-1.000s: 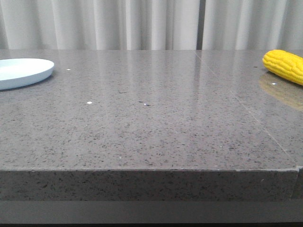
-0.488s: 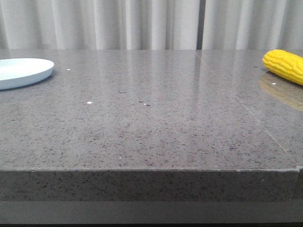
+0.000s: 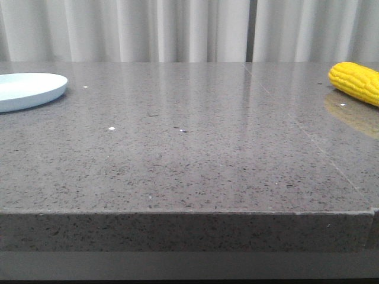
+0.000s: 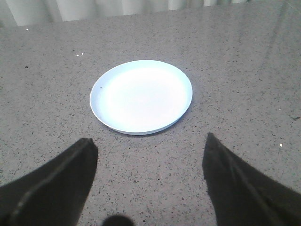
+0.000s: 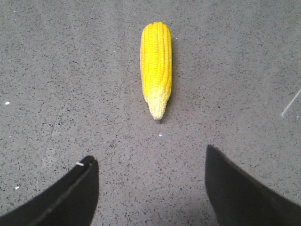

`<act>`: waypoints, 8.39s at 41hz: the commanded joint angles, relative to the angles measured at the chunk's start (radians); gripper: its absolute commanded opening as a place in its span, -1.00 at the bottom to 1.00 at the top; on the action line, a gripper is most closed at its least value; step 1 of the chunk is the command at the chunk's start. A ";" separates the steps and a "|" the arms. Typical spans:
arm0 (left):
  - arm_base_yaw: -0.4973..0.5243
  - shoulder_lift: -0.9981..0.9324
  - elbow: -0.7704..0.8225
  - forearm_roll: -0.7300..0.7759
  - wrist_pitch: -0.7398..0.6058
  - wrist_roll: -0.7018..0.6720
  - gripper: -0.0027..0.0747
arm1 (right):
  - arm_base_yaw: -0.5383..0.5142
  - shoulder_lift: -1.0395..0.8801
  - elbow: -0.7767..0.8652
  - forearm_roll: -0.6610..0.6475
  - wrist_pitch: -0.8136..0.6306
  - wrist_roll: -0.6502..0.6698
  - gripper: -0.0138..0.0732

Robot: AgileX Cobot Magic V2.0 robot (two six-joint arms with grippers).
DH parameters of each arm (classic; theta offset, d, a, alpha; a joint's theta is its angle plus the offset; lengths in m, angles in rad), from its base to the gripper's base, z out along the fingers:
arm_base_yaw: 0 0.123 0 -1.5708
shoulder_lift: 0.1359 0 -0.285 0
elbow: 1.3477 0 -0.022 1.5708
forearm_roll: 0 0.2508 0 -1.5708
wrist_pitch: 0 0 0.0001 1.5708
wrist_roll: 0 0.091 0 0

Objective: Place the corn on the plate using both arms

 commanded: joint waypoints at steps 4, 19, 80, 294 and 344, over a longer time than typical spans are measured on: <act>0.003 0.012 -0.041 -0.009 -0.049 -0.005 0.39 | -0.004 0.006 -0.025 -0.012 -0.069 -0.004 0.57; 0.003 0.280 -0.195 0.023 0.108 -0.005 0.39 | -0.004 0.006 -0.025 -0.012 -0.069 -0.004 0.57; 0.348 1.084 -0.599 -0.466 -0.035 0.235 0.39 | -0.004 0.006 -0.025 -0.012 -0.066 -0.004 0.57; -0.621 0.149 -0.244 0.171 0.154 -0.224 0.21 | -0.004 0.006 -0.025 -0.012 -0.066 -0.004 0.57; -0.621 0.142 -0.245 0.171 0.154 -0.224 0.21 | -0.004 0.420 -0.239 -0.013 -0.125 -0.004 0.57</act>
